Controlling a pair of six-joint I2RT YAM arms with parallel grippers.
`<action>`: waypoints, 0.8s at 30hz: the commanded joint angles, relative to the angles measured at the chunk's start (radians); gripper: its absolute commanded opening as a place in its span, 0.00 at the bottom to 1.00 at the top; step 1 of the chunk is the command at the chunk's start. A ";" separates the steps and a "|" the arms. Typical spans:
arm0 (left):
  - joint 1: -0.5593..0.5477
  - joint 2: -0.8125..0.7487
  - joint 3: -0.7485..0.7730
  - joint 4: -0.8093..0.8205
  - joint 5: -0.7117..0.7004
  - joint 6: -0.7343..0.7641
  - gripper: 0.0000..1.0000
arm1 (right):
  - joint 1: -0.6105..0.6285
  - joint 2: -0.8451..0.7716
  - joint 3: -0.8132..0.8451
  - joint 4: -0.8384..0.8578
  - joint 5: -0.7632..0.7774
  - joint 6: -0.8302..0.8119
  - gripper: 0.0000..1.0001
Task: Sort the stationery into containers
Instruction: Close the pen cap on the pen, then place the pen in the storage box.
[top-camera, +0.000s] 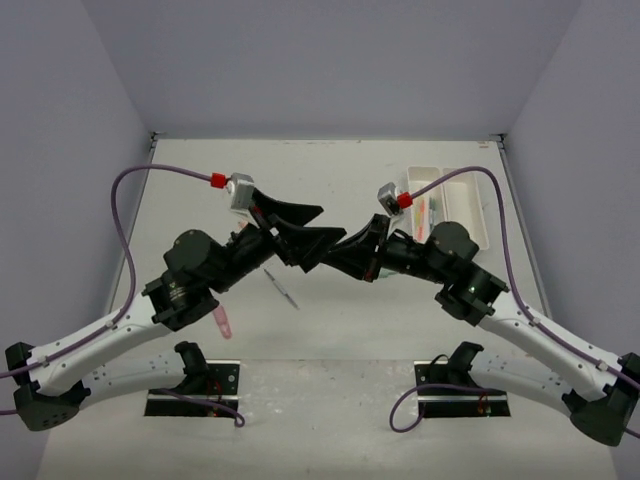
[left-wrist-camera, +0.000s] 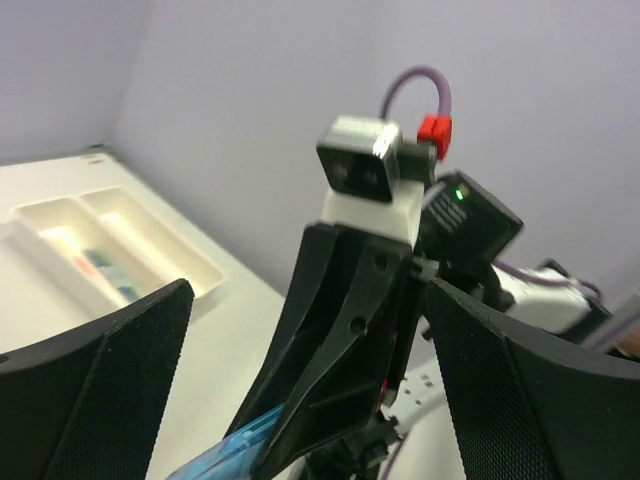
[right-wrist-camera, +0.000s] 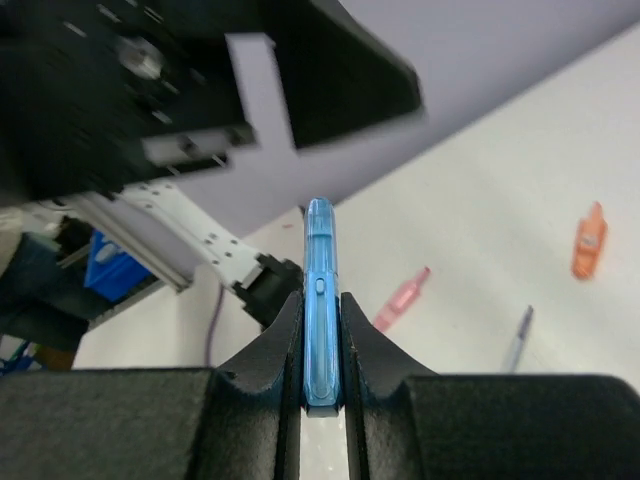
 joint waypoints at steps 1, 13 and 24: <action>0.001 -0.017 0.163 -0.350 -0.368 0.058 1.00 | -0.033 -0.038 -0.049 -0.001 0.115 -0.038 0.00; 0.002 -0.136 0.111 -0.689 -0.664 -0.025 1.00 | -0.483 -0.021 -0.009 -0.289 0.476 -0.346 0.00; 0.002 -0.247 -0.088 -0.700 -0.419 -0.032 1.00 | -0.890 0.431 0.076 -0.173 0.640 -0.604 0.00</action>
